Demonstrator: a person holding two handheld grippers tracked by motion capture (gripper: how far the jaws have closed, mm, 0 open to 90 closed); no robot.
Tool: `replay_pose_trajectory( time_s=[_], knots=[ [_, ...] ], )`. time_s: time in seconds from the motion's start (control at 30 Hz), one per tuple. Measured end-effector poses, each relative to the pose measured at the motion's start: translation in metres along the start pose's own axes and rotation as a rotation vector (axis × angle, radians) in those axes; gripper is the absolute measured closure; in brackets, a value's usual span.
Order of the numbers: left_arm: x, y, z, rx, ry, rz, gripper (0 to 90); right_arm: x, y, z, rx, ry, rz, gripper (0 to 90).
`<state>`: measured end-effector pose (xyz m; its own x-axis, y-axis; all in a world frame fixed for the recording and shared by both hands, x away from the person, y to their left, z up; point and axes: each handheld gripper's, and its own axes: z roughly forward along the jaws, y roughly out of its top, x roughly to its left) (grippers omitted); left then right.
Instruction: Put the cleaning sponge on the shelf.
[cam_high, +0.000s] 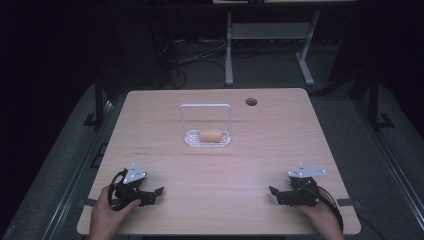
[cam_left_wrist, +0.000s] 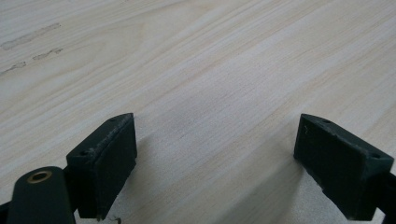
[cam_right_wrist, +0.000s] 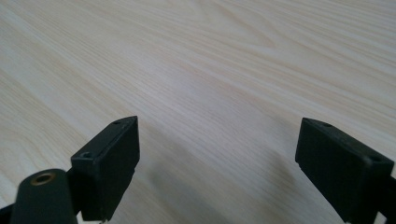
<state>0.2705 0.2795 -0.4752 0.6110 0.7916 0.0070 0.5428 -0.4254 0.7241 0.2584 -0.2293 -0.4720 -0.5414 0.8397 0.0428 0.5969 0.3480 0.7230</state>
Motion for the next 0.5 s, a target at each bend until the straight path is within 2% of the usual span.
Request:
replay_pose_trajectory(
  time_s=[0.17,0.5],
  knots=[
    [0.0000,0.0000,0.0000,0.000,0.000,0.000,12.7,-0.0039,-0.0065,-0.0007,-0.004,-0.024,0.013,12.3],
    [-0.0001,-0.0001,0.0000,0.000,0.000,-0.001,12.7,-0.0044,-0.0107,0.0026,0.008,-0.027,0.006,10.7]
  ],
)
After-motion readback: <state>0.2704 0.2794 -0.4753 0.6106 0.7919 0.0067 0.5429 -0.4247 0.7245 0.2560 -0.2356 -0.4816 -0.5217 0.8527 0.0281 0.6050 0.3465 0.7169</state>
